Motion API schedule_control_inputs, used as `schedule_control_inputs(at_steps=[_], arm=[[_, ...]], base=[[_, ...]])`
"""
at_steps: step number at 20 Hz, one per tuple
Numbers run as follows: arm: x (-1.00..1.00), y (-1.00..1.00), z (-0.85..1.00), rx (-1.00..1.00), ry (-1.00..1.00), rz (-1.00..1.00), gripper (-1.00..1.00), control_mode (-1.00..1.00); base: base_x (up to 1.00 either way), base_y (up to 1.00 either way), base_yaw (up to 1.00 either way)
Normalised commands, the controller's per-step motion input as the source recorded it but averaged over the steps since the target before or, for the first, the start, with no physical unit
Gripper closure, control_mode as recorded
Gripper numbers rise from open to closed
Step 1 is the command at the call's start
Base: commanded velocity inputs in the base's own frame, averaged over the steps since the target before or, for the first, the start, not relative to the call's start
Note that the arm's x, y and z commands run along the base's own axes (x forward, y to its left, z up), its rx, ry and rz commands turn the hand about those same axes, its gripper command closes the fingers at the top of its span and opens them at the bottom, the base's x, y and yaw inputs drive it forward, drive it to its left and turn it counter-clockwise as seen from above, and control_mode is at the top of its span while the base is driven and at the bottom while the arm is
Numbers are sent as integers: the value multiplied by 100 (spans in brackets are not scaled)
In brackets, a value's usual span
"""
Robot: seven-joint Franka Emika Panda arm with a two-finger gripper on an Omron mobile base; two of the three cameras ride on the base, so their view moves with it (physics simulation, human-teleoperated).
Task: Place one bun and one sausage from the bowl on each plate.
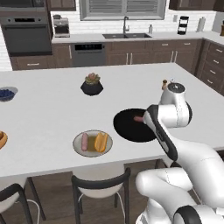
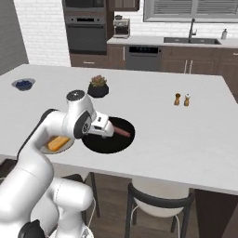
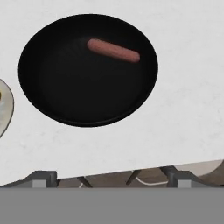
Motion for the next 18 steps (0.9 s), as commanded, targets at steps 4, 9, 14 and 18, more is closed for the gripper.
schedule_control_inputs(at_steps=[4,9,14,18], arm=[[0,0,0,0,0,0,-100,100],[98,3,-9,0,0,15,-100,-100],[97,14,-31,-1,0,21,-100,-100],[73,6,-38,-17,0,5,-100,-100]], base=[[75,-6,7],[0,0,0],[0,0,0],[0,0,0]])
